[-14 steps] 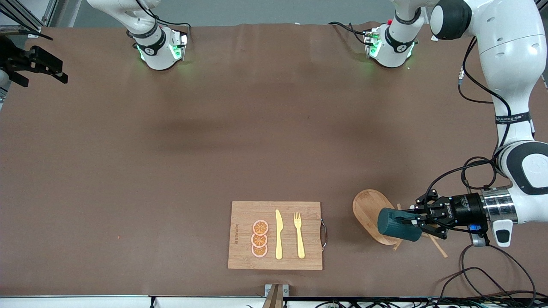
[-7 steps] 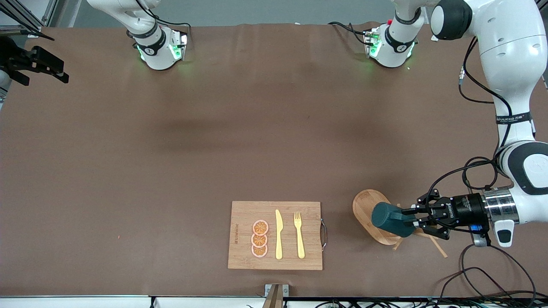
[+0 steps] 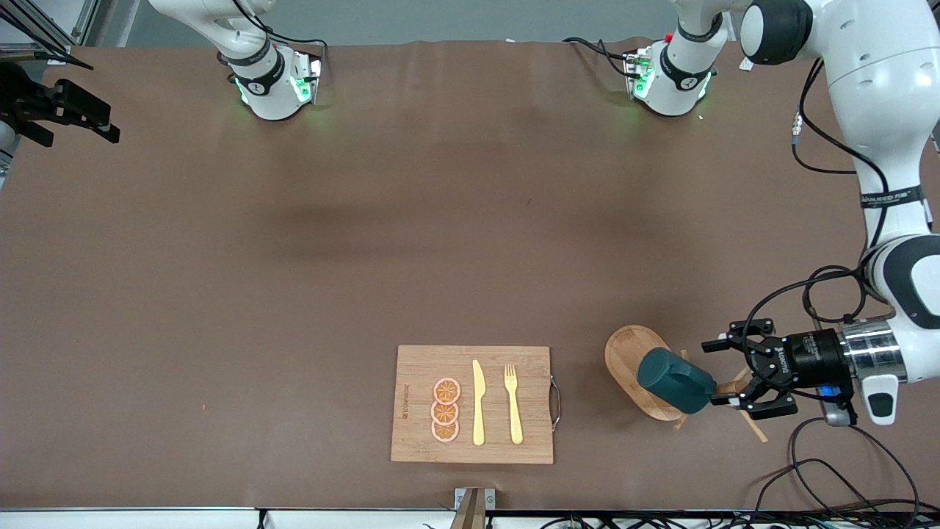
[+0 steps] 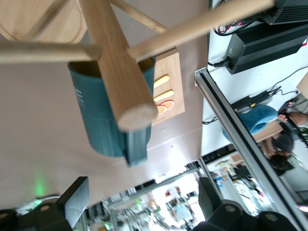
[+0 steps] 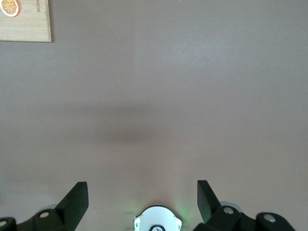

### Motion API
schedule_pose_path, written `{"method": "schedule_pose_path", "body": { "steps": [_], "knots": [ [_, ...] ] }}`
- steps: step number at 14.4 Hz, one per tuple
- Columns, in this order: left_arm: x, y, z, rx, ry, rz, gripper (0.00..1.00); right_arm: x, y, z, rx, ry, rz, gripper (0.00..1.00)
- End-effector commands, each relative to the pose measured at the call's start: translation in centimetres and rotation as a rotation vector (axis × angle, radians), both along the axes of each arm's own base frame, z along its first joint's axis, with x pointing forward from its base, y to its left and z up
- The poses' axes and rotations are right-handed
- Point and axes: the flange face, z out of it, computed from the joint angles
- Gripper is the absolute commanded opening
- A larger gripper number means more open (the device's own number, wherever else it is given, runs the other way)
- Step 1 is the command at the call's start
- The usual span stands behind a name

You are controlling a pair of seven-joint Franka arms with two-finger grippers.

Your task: Pass cup and hang on rack

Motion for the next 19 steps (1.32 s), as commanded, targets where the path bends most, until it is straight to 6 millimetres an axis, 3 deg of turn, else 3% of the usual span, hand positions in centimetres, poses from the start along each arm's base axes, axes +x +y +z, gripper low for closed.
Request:
{"method": "schedule_pose_path", "body": {
  "steps": [1,6,8,10,12,16,19],
  "knots": [
    [-1.7,-0.3,4.7,0.089,-0.037,-0.059,1.0,-0.2,0.1,0.4,0.004,-0.003,-0.012,1.0],
    [-5.8,-3.8,14.0,0.375,-0.153,-0.192,1.0,-0.2,0.2,0.4,0.007,-0.003,-0.013,1.0],
    [-8.0,-6.4,16.7,0.586,-0.187,-0.28,1.0,-0.2,0.1,0.4,0.007,0.003,-0.014,1.0],
    [-10.2,-7.6,18.9,0.766,-0.223,-0.407,1.0,-0.2,0.2,0.3,0.006,0.004,-0.011,1.0],
    [-12.1,-6.3,22.0,0.915,-0.324,-0.602,1.0,-0.2,-0.2,0.3,-0.002,0.0,-0.016,1.0],
    [-15.8,-2.9,26.2,0.908,-0.372,-0.782,1.0,-0.2,-0.2,0.4,-0.005,-0.002,-0.016,1.0],
    [-18.2,0.5,26.1,0.858,-0.371,-0.825,1.0,-0.1,0.1,0.4,-0.069,-0.006,-0.004,1.0]
  ]
}}
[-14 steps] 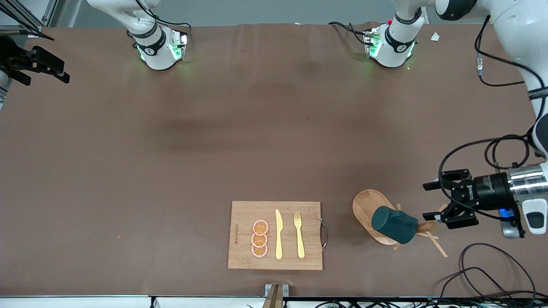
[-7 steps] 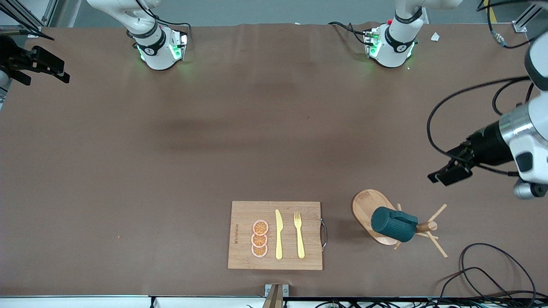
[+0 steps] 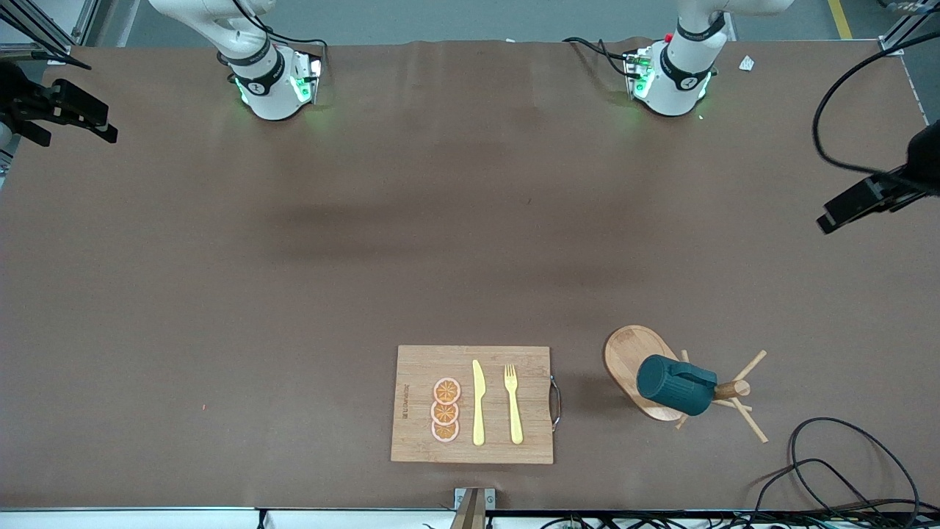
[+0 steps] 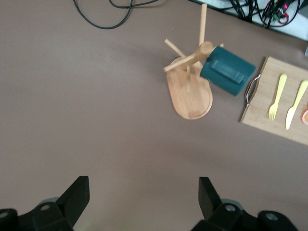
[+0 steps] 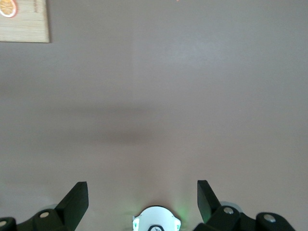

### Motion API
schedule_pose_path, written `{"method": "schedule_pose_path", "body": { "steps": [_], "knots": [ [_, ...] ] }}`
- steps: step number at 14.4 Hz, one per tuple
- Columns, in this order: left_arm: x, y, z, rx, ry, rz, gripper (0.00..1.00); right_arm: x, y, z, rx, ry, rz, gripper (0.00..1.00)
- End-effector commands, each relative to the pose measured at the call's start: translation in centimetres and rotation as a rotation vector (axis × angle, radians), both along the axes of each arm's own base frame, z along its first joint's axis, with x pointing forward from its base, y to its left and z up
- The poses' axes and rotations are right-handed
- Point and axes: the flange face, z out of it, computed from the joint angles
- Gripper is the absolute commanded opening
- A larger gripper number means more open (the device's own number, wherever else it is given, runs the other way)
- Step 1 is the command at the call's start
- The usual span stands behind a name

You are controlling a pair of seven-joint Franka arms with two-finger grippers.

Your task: Pass cup and hang on rack

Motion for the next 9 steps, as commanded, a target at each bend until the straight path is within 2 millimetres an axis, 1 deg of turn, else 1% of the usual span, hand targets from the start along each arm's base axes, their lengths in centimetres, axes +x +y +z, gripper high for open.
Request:
{"method": "schedule_pose_path", "body": {
  "steps": [1,2,4,5,7,8,9],
  "knots": [
    [-3.2,2.5,-0.8,-0.019,0.037,-0.047,1.0,-0.1,0.5,0.4,-0.045,-0.008,0.001,1.0],
    [-4.0,2.7,-1.3,-0.021,0.032,-0.051,1.0,-0.1,0.5,0.4,-0.04,-0.008,0.0,1.0],
    [-6.2,3.2,-2.6,-0.023,-0.011,-0.082,1.0,-0.1,0.2,0.3,-0.033,-0.003,-0.014,1.0],
    [-7.3,2.2,-3.1,-0.019,-0.014,-0.11,1.0,-0.1,0.2,0.2,-0.032,-0.003,-0.015,1.0],
    [-8.3,0.5,-3.8,-0.009,0.004,-0.138,1.0,-0.1,0.3,0.3,0.015,-0.005,-0.022,1.0],
    [-8.9,0.0,-3.7,-0.004,0.004,-0.14,1.0,-0.1,0.2,0.3,0.026,-0.004,-0.025,1.0],
    [-9.2,0.0,-3.7,-0.004,0.005,-0.138,1.0,-0.1,0.2,0.3,0.028,-0.004,-0.025,1.0]
  ]
}}
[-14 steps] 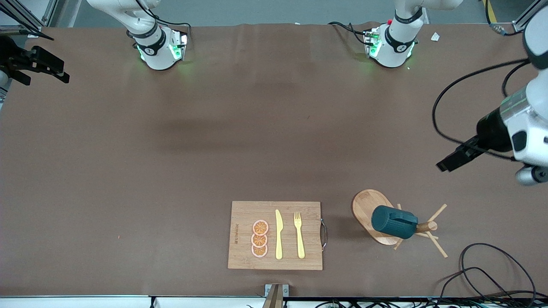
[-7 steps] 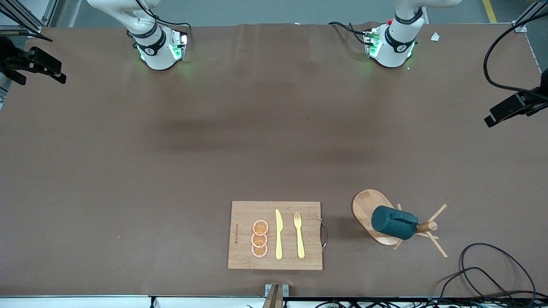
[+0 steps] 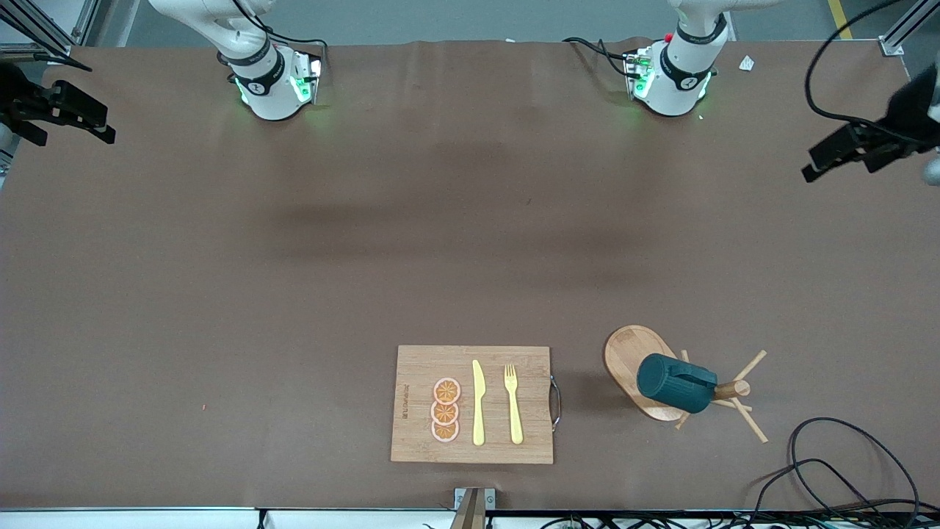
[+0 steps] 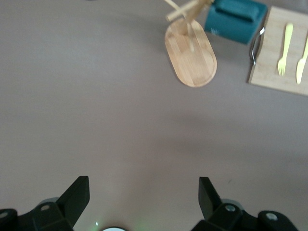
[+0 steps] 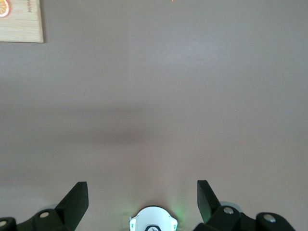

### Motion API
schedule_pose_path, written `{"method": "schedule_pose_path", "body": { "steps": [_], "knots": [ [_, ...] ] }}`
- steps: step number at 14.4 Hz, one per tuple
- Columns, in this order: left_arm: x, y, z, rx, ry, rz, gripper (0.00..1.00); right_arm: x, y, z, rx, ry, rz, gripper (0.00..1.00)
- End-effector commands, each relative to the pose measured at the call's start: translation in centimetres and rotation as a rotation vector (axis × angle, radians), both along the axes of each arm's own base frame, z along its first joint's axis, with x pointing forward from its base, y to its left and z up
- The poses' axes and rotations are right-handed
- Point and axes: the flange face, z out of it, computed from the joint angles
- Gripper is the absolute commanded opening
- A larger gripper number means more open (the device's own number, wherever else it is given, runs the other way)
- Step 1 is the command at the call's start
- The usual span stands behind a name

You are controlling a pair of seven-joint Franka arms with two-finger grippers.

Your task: Pass cup and hang on rack

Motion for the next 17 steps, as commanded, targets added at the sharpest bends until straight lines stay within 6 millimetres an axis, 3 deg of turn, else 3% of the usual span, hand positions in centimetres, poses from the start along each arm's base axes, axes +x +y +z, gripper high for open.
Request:
{"method": "schedule_pose_path", "body": {
  "steps": [1,12,17],
  "knots": [
    [-2.1,-0.3,0.1,0.027,-0.022,-0.004,1.0,-0.1,0.0,0.4,0.021,-0.004,-0.019,1.0],
    [-2.6,-2.9,0.5,0.137,0.021,-0.154,1.0,-0.1,0.1,0.3,0.014,-0.002,-0.005,1.0],
    [-2.5,-1.9,1.9,0.121,-0.005,-0.217,1.0,-0.2,0.4,0.3,0.013,0.0,-0.001,1.0]
  ]
}}
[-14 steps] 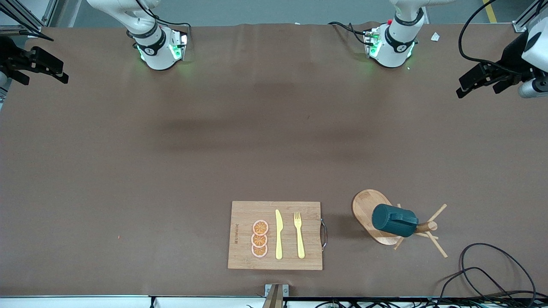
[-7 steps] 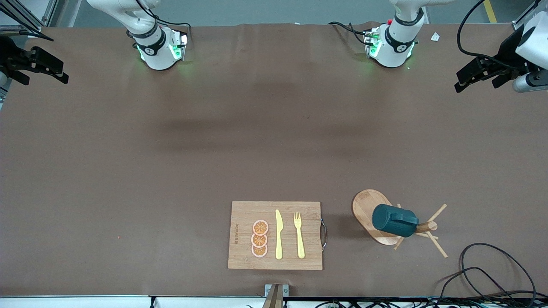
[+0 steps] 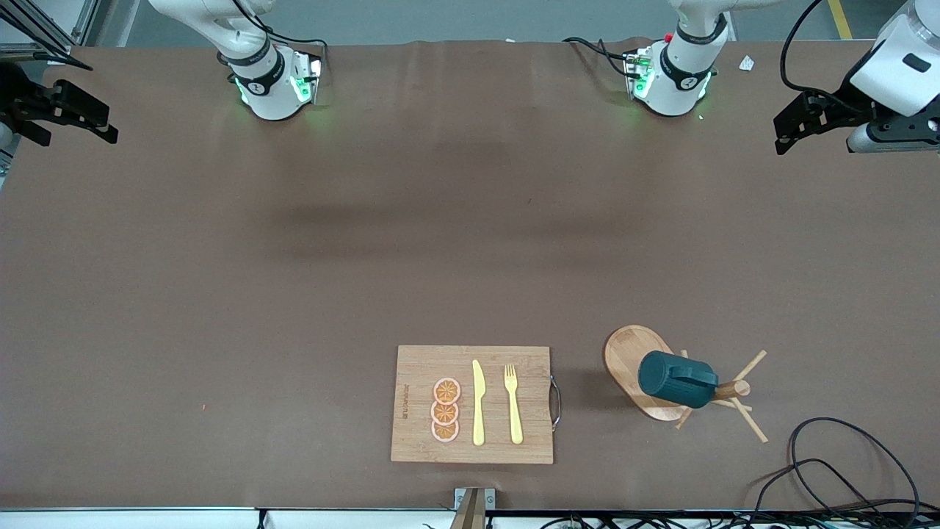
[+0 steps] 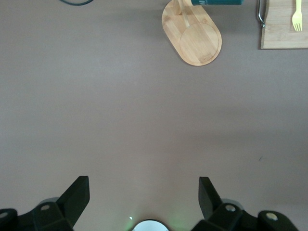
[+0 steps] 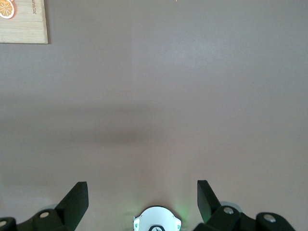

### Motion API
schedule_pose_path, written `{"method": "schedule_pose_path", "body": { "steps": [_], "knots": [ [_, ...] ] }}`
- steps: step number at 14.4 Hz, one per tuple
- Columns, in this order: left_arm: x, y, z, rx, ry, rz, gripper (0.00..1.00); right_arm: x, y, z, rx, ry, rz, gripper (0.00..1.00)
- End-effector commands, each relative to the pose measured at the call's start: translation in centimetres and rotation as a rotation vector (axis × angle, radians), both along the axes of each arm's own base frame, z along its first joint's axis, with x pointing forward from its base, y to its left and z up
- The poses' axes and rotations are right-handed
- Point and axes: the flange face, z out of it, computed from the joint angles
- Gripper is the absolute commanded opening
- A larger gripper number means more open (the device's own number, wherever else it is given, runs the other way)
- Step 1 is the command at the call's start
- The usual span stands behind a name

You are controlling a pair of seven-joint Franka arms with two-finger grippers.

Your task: Pass cup and hang on rack

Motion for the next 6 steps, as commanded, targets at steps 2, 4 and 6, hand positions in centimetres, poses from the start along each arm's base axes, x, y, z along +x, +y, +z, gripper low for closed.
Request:
{"method": "schedule_pose_path", "body": {
  "steps": [2,4,6],
  "knots": [
    [0.12,2.18,1.74,-0.016,-0.012,0.003,1.0,-0.12,0.35,0.35,0.007,-0.006,0.003,1.0],
    [0.12,2.17,1.83,-0.042,-0.003,0.019,1.0,-0.15,0.33,0.26,0.005,-0.002,0.003,1.0],
    [0.12,2.1,1.76,-0.042,-0.001,0.019,1.0,-0.15,0.32,0.33,0.004,-0.003,0.004,1.0]
  ]
}}
